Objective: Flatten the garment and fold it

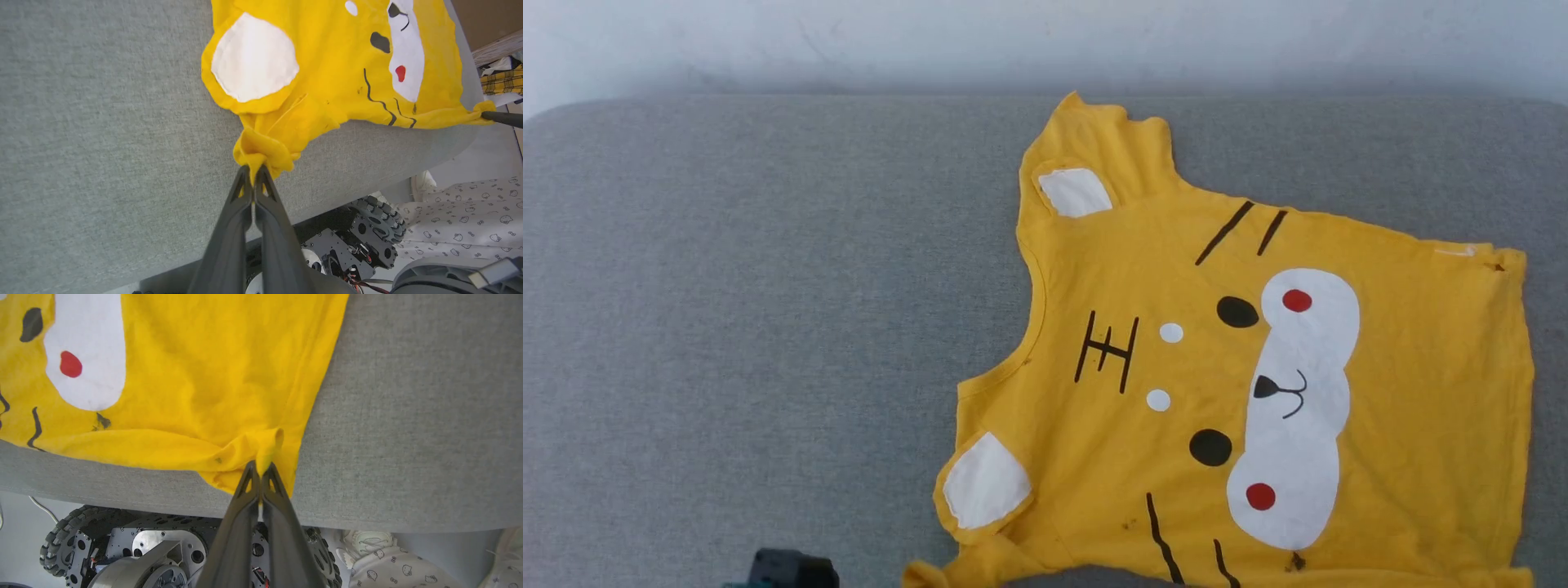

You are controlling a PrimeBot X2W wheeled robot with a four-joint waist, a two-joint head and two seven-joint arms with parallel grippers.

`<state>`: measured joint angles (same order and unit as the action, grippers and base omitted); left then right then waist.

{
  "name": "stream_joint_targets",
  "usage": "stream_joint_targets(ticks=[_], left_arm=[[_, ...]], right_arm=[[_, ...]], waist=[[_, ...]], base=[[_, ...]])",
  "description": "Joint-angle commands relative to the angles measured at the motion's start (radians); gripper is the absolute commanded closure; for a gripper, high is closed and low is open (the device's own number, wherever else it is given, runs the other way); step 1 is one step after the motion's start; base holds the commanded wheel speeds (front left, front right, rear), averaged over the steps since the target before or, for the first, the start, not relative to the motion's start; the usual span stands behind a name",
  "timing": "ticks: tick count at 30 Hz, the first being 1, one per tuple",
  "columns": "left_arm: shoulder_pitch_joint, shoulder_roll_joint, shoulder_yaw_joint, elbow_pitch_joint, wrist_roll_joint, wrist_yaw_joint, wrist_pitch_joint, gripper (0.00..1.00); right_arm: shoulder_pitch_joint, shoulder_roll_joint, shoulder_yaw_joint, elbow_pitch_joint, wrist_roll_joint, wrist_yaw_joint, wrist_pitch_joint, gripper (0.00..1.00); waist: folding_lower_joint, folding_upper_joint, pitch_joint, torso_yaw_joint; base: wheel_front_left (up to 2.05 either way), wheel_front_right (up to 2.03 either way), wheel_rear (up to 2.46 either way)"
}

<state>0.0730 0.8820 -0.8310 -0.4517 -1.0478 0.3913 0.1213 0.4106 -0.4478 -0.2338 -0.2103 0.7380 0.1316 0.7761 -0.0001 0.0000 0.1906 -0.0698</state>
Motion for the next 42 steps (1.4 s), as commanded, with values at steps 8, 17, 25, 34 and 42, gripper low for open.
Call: stream_joint_targets(ticks=[8,17,25,34,42], left_arm=[[-0.133,0.030,0.049,-0.049,0.146,0.018,-0.049,1.00],[-0.313,0.006,0.058,-0.044,0.299,0.006,-0.043,1.00],[-0.455,-0.051,0.067,0.010,0.372,-0.028,-0.059,1.00],[-0.554,-0.136,0.061,0.129,0.411,-0.090,-0.141,1.00],[-0.592,-0.238,0.050,0.329,0.406,-0.120,-0.221,1.00]], right_arm=[[-0.069,0.005,-0.047,-0.059,-0.033,-0.001,-0.126,1.00],[-0.182,-0.011,-0.059,-0.032,-0.066,-0.001,-0.272,1.00],[-0.308,-0.033,-0.022,0.046,-0.101,-0.001,-0.397,1.00],[-0.417,-0.056,0.062,0.165,-0.125,-0.001,-0.462,1.00],[-0.455,-0.071,0.103,0.240,-0.107,-0.001,-0.492,1.00]], waist=[[0.0001,0.0000,0.021,-0.005],[0.0001,0.0000,0.130,-0.046],[0.0001,0.0000,0.222,-0.075],[0.0001,0.0000,0.299,-0.074],[0.0001,0.0000,0.335,-0.061]], base=[[0.00,0.00,0.00],[0.00,0.00,0.00],[0.00,0.00,0.00],[0.00,0.00,0.00],[0.00,0.00,0.00]])
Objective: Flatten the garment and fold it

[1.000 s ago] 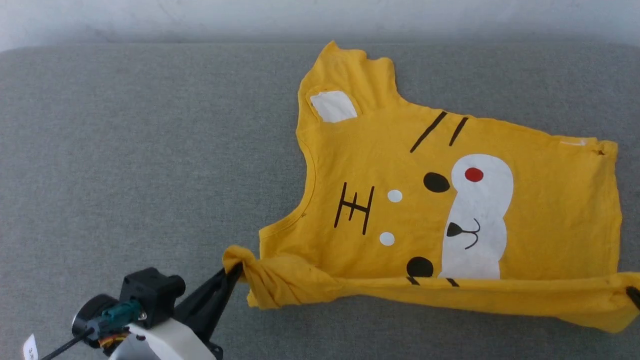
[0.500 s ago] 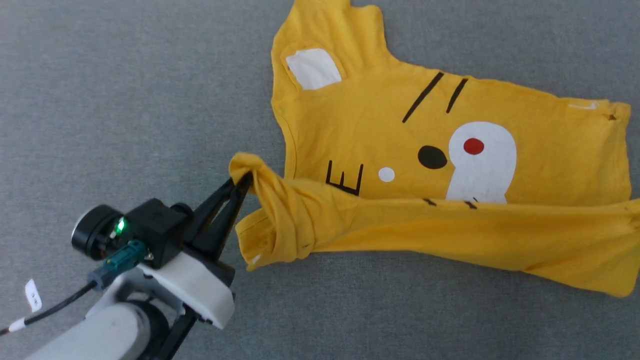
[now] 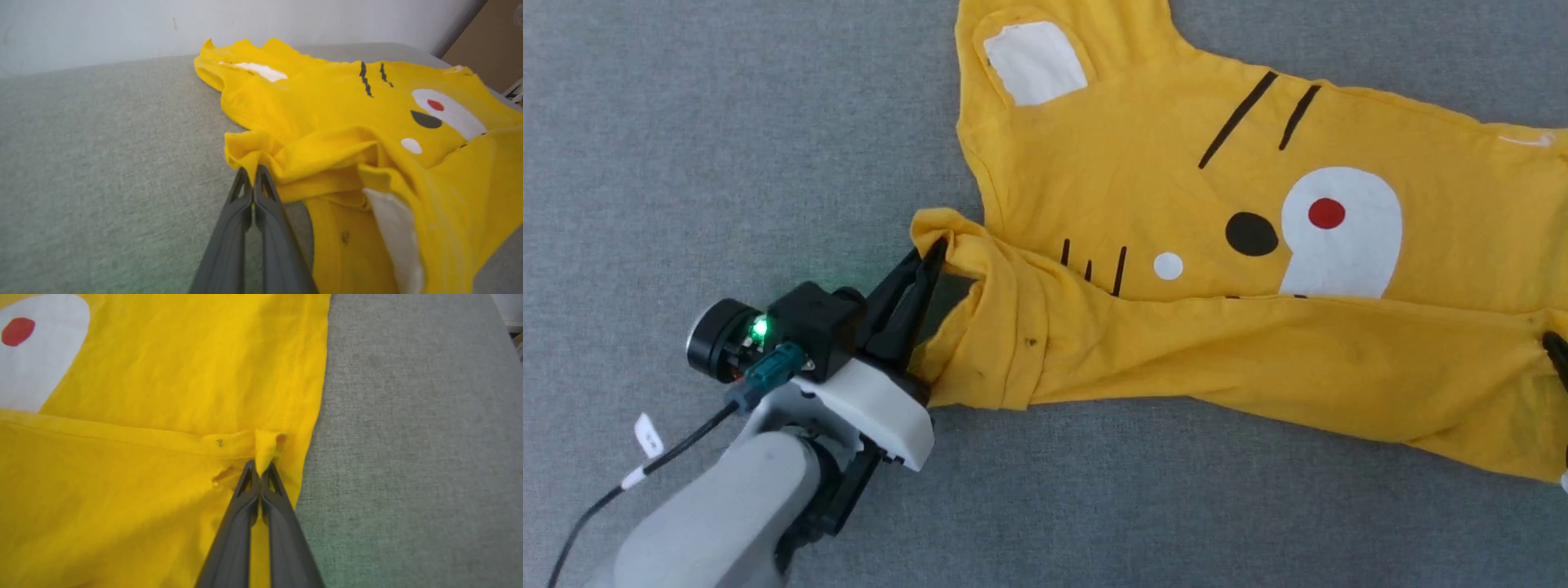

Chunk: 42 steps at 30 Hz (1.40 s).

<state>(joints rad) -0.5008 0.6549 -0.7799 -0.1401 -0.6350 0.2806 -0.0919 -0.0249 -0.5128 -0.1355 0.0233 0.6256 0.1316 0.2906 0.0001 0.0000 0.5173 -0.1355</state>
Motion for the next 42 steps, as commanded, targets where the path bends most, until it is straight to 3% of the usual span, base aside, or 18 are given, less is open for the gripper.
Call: stream_joint_targets(ticks=[1,2,4,5,6,15,22,27,28,34,39,42], left_arm=[[-0.020,-0.020,-0.002,0.041,-0.013,-0.016,-0.011,1.00],[-0.023,-0.028,-0.003,0.062,-0.019,-0.022,-0.015,0.89],[-0.030,-0.041,-0.003,0.097,-0.030,-0.033,-0.019,0.56],[-0.034,-0.048,-0.002,0.109,-0.034,-0.037,-0.023,0.18],[-0.037,-0.054,0.001,0.119,-0.040,-0.040,-0.028,0.00],[-0.021,-0.075,0.021,0.145,-0.069,-0.046,-0.080,0.00],[0.086,-0.031,0.064,0.043,-0.072,0.036,-0.123,0.00],[0.200,-0.030,0.125,-0.063,-0.031,0.142,-0.162,0.00],[0.200,-0.030,0.125,-0.063,-0.031,0.142,-0.162,0.00],[0.386,-0.087,0.193,-0.150,0.028,0.228,-0.169,0.00],[0.506,-0.167,0.251,-0.164,0.058,0.223,-0.170,0.00],[0.521,-0.166,0.251,-0.144,0.086,0.192,-0.170,0.00]], right_arm=[[-0.023,-0.009,0.009,0.012,0.008,-0.001,-0.009,1.00],[-0.026,-0.011,0.013,0.017,0.011,-0.001,-0.010,1.00],[-0.032,-0.016,0.020,0.026,0.017,-0.001,-0.010,0.96],[-0.035,-0.017,0.023,0.031,0.018,-0.001,-0.010,0.72],[-0.039,-0.018,0.025,0.035,0.019,-0.001,-0.011,0.03],[-0.041,-0.023,0.039,0.034,0.027,-0.001,-0.027,0.00],[-0.002,0.007,-0.010,-0.031,0.000,-0.001,-0.053,0.00],[0.045,0.102,-0.122,-0.084,-0.106,-0.001,-0.132,0.00],[0.045,0.102,-0.122,-0.084,-0.106,-0.001,-0.132,0.00],[0.127,0.282,-0.202,-0.157,-0.237,-0.001,-0.190,0.00],[0.185,0.377,-0.220,-0.195,-0.296,-0.001,-0.199,0.00],[0.194,0.393,-0.224,-0.209,-0.316,-0.001,-0.192,0.00]], waist=[[-0.0001,0.0000,0.011,0.005],[-0.0001,0.0000,0.012,0.005],[-0.0001,0.0000,0.014,0.005],[-0.0001,0.0000,0.014,0.006],[-0.0001,0.0000,0.013,0.006],[-0.0001,0.0000,-0.054,0.014],[-0.0001,0.0000,-0.144,0.015],[-0.0001,0.0000,-0.207,0.029],[-0.0001,0.0000,-0.207,0.029],[-0.0001,0.0000,-0.260,0.035],[-0.0001,0.0000,-0.287,0.039],[-0.0001,0.0000,-0.294,0.040]], base=[[0.00,0.00,0.00],[0.00,0.00,0.00],[0.00,0.00,0.00],[0.00,0.00,0.00],[0.00,0.00,0.00],[0.00,0.00,0.00],[0.00,0.00,0.00],[0.00,0.00,0.00],[0.00,0.00,0.00],[0.00,0.00,0.00],[0.00,0.00,0.00],[0.00,0.00,0.00]])
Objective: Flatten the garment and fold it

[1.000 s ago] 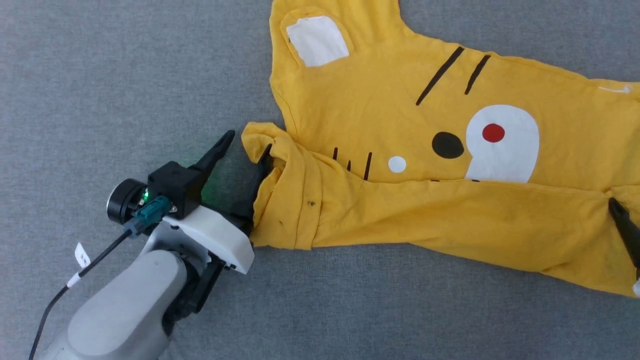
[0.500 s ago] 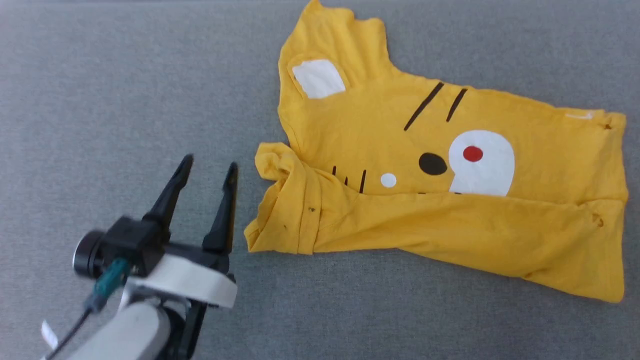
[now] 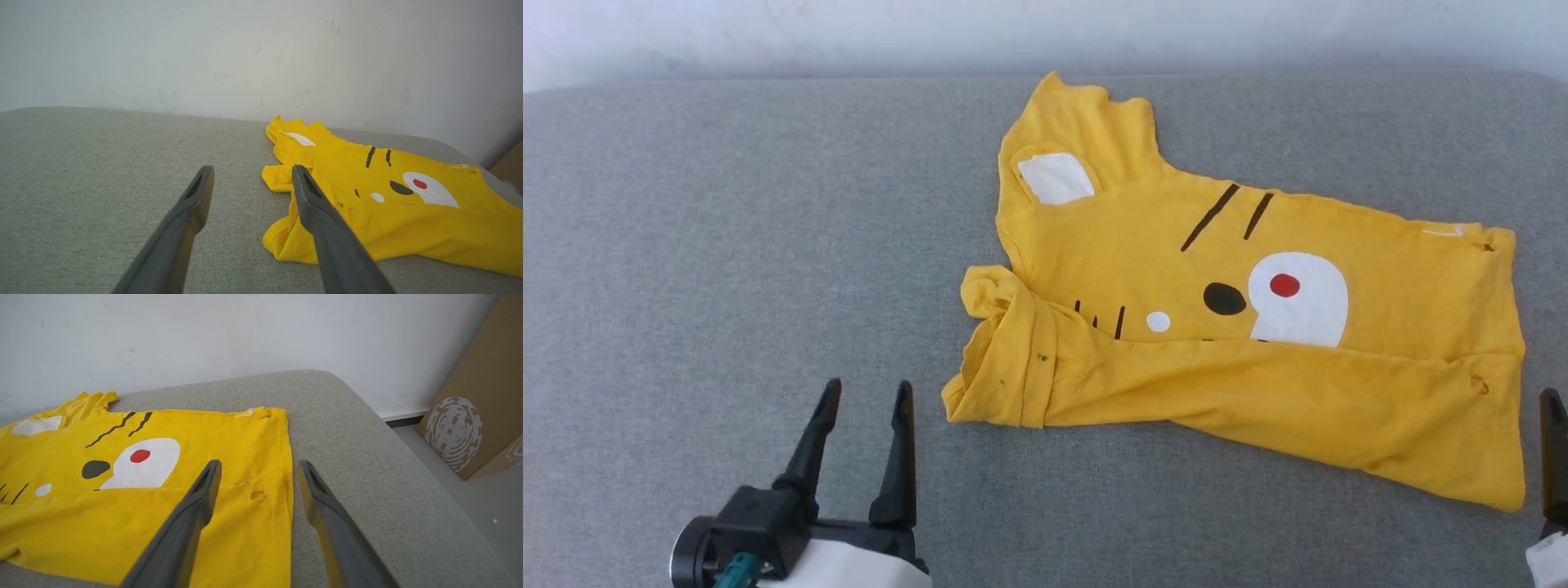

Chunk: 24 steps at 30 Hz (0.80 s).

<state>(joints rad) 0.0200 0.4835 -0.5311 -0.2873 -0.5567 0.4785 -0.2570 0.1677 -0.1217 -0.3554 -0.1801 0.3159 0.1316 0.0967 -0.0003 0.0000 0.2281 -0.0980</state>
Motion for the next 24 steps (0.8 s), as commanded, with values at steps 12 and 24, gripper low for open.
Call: stream_joint_targets(ticks=[12,24], left_arm=[[-0.233,0.029,-0.125,0.127,0.008,-0.167,0.248,0.00],[-0.303,0.027,-0.150,0.250,-0.090,-0.197,0.478,0.00]], right_arm=[[-0.032,0.000,0.017,-0.023,-0.019,-0.001,0.024,0.00],[-0.066,-0.001,0.030,0.025,-0.002,-0.001,0.005,0.00]], waist=[[0.0003,0.0000,0.061,-0.004],[0.0003,0.0000,0.130,-0.048]], base=[[0.00,0.00,0.00],[0.00,0.00,0.00]])
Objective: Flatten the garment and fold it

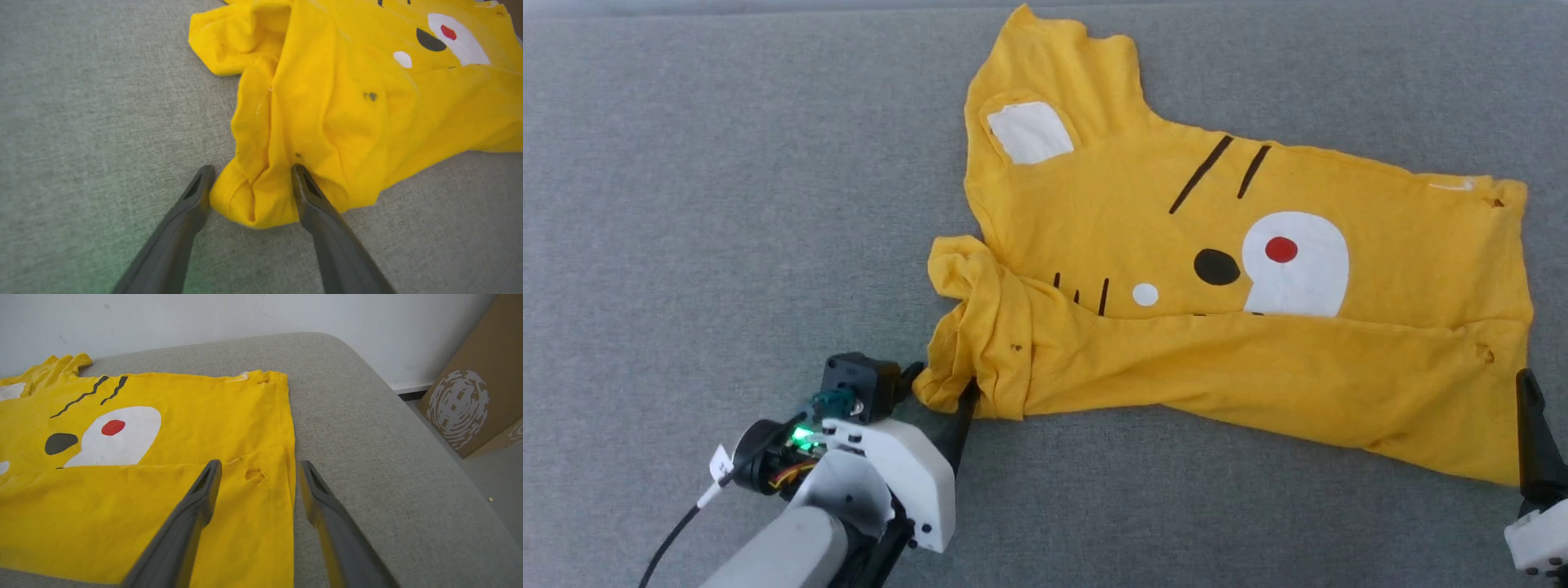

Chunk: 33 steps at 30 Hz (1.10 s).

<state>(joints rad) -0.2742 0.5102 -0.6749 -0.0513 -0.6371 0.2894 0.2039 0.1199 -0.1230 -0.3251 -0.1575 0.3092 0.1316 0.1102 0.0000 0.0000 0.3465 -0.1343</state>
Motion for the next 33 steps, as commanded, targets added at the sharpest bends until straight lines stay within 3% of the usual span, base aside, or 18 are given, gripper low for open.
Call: stream_joint_targets(ticks=[1,2,3,4,10,19,29,30,31,32,33], left_arm=[[-0.011,0.001,-0.014,0.020,-0.016,-0.012,0.038,0.00],[-0.013,0.002,-0.021,0.025,-0.023,-0.019,0.056,0.00],[-0.014,0.001,-0.025,0.027,-0.030,-0.022,0.068,0.79],[-0.016,0.000,-0.028,0.028,-0.036,-0.027,0.079,1.00],[-0.002,0.004,-0.016,0.002,-0.049,-0.015,0.073,1.00],[0.037,0.021,0.006,-0.082,-0.041,0.029,0.041,1.00],[0.032,0.016,0.008,-0.094,-0.038,0.032,0.021,1.00],[0.028,0.015,0.010,-0.093,-0.038,0.031,0.018,1.00],[0.025,0.015,0.010,-0.091,-0.038,0.029,0.016,1.00],[0.022,0.014,0.011,-0.089,-0.038,0.027,0.014,1.00],[0.018,0.012,0.011,-0.087,-0.038,0.024,0.012,1.00]], right_arm=[[-0.020,0.000,0.002,0.005,0.006,-0.001,-0.010,0.00],[-0.022,-0.001,0.005,0.008,0.007,-0.001,-0.011,0.00],[-0.024,-0.002,0.008,0.011,0.007,-0.001,-0.011,0.00],[-0.028,-0.005,0.013,0.013,0.006,-0.001,-0.009,0.00],[-0.044,-0.039,0.029,0.009,0.013,-0.001,0.030,0.00],[-0.008,-0.027,-0.011,0.042,0.063,-0.001,0.303,0.00],[-0.017,-0.004,-0.037,0.137,0.050,-0.001,0.362,0.00],[-0.017,-0.003,-0.033,0.146,0.056,-0.001,0.371,0.21],[-0.019,0.000,-0.036,0.152,0.061,-0.001,0.376,0.75],[-0.021,0.002,-0.037,0.156,0.064,-0.001,0.377,1.00],[-0.023,0.003,-0.036,0.157,0.066,-0.001,0.379,1.00]], waist=[[0.0000,0.0000,0.014,-0.014],[0.0000,0.0000,0.016,-0.017],[0.0000,0.0000,0.018,-0.020],[0.0000,0.0000,0.020,-0.022],[0.0000,0.0000,0.023,-0.028],[0.0000,0.0000,0.043,-0.002],[0.0000,0.0000,0.053,0.019],[0.0000,0.0000,0.053,0.020],[0.0000,0.0000,0.053,0.021],[0.0000,0.0000,0.053,0.022],[0.0000,0.0000,0.052,0.023]], base=[[0.00,0.00,0.00],[0.00,0.00,0.00],[0.00,0.00,0.00],[0.00,0.00,0.00],[0.00,0.00,0.00],[0.00,0.00,0.00],[0.00,0.00,0.00],[0.00,0.00,0.00],[0.00,0.00,0.00],[0.00,0.00,0.00],[0.00,0.00,0.00]])
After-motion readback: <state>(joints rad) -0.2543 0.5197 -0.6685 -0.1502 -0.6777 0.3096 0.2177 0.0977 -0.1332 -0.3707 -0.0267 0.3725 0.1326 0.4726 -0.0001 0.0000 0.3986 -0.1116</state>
